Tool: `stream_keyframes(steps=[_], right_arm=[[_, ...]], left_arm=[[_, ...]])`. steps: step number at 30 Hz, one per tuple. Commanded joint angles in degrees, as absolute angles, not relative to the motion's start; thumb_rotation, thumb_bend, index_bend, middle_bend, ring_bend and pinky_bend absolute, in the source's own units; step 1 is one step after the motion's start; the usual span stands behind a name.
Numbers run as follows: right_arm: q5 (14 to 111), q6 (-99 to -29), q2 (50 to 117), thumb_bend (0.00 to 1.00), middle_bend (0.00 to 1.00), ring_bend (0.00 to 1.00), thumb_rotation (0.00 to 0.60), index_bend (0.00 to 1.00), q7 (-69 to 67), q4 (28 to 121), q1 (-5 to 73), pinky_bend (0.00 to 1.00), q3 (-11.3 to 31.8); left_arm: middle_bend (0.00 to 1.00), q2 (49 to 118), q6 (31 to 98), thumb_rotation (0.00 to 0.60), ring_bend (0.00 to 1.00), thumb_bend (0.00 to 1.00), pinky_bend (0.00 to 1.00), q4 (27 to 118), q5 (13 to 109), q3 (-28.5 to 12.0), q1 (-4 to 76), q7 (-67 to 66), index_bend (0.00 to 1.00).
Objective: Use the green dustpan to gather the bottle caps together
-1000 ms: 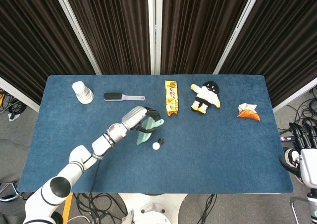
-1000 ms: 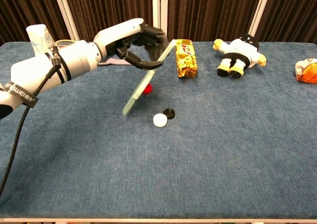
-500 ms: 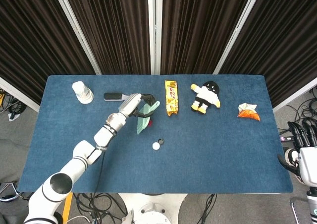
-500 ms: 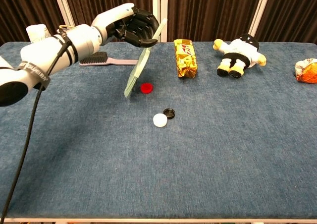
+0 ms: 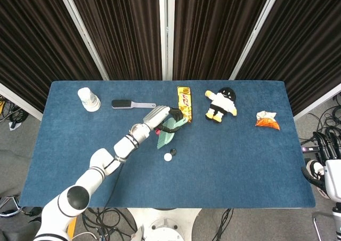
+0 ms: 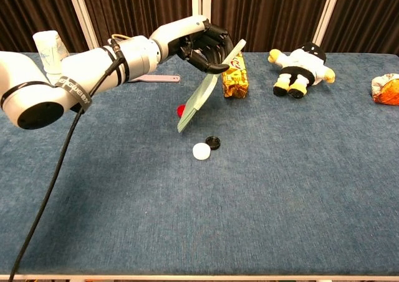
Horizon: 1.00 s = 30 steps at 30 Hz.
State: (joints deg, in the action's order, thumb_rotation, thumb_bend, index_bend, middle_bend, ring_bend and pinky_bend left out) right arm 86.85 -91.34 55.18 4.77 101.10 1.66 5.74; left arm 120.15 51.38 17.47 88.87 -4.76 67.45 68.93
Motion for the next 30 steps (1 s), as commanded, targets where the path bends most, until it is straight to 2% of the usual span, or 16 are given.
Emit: stream_keyframes(steps=[1,11,16,25,30], right_arm=[[86.9,-91.5,55.1,0.12,0.12,0.00,0.600,0.02,4.5,101.0,1.5,0.03,5.7],[88.0,-91.2,55.5,0.12,0.12,0.00,0.600,0.02,3.7,100.5,1.7,0.03,5.4],[88.1,-91.8,55.4,0.12,0.12,0.00,0.600,0.02,3.6,100.6,1.3,0.03,5.3],[88.7,-92.6,55.3,0.12,0.12,0.00,0.600,0.02,3.1,100.5,0.9,0.03,5.3],[88.8,-92.6,55.5,0.12,0.12,0.00,0.600,0.02,2.6,100.1,0.9,0.03,5.3]], left_arm=[[0.65,120.1,51.4,0.600,0.46,0.41,0.35,17.5,88.0,-5.3,67.1,68.6,0.59],[0.65,118.6,50.7,0.600,0.46,0.41,0.36,20.4,87.4,-4.6,64.3,67.9,0.59],[0.65,116.9,52.9,0.600,0.46,0.41,0.36,24.8,87.7,-4.4,63.1,69.0,0.59],[0.65,108.1,54.4,0.600,0.46,0.41,0.36,44.7,90.4,-2.6,62.8,67.3,0.59],[0.65,103.5,57.3,0.600,0.46,0.41,0.36,54.8,90.6,-3.8,61.9,63.2,0.59]])
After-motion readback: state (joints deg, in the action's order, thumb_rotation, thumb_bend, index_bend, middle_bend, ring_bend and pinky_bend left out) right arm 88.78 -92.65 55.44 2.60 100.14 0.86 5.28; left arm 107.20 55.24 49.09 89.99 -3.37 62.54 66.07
